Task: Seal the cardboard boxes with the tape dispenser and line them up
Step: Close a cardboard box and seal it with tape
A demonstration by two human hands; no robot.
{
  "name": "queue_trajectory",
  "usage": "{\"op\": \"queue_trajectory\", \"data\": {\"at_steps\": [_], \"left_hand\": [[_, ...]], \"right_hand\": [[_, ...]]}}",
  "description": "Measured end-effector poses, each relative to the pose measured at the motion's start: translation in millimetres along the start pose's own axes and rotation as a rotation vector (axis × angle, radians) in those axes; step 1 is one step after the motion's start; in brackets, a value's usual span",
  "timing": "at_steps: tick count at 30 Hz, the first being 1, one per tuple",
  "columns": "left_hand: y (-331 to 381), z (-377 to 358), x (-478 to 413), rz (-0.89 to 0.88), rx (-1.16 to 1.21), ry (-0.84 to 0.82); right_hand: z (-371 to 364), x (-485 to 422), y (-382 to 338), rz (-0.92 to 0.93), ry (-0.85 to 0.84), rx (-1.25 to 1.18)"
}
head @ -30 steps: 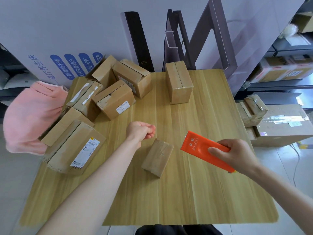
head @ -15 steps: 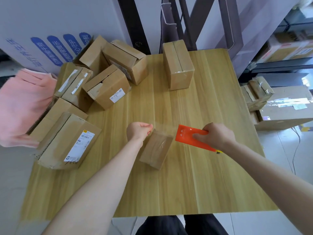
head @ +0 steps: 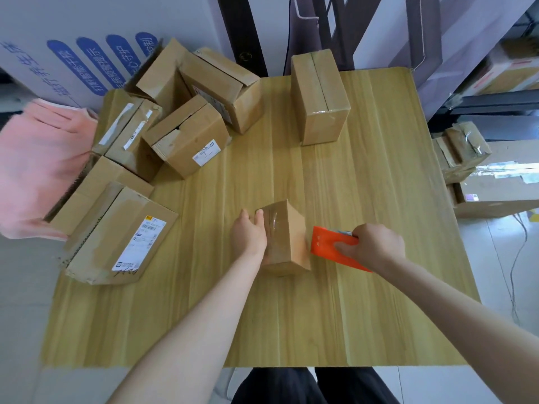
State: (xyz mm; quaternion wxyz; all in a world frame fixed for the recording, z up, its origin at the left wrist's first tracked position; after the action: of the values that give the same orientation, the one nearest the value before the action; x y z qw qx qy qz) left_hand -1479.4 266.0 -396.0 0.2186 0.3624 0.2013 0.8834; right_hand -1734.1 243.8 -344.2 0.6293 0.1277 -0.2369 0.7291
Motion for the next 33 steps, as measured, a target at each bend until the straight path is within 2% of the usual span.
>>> {"op": "queue_trajectory", "data": {"at_steps": [5,8,10,14,17,21,24,27,33], "left_hand": [[-2,-10,2,-0.019,0.048,-0.056],[-2,-22,9,0.076,0.061,-0.165],[-6,-24,14,0.081,0.119,-0.118],[-8,-5,34,-0.215,0.197,0.203],[-5,-10,43,-0.325,0.061,0.122],[-9,-19,41,-0.209,0.077,-0.038],[-10,-28,45,-0.095,0.151,-0.130],[-13,-41,54,0.026,0.267,-0.141],[-25,-66,76,0.222,0.490,-0.158]], "right_hand": [[4,-3,-4,-0.035,0.080,-0.038],[5,-3,-6,-0.052,0.082,-0.022],[2,-1,-6,-0.059,0.080,-0.018],[-1,3,-1,-0.076,0.085,-0.062],[-1,7,5,-0.096,0.097,-0.088],[5,25,22,-0.185,0.130,-0.161],[7,46,33,-0.247,0.214,-0.411],[-3,54,25,-0.285,0.259,-0.658],[-11,44,-11,-0.231,0.206,-0.691]]}}
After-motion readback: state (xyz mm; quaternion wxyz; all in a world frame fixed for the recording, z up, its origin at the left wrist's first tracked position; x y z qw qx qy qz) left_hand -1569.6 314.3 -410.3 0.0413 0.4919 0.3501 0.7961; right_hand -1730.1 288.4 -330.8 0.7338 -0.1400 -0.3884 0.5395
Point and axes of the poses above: each hand's wrist, its own x-axis away from the middle knuckle, its own z-axis out of the back of the hand, y = z × x, the point moved 4 cm from there along -x, towards the middle knuckle, and after that the axes turned 11 degrees about z, right-handed, at the moved point
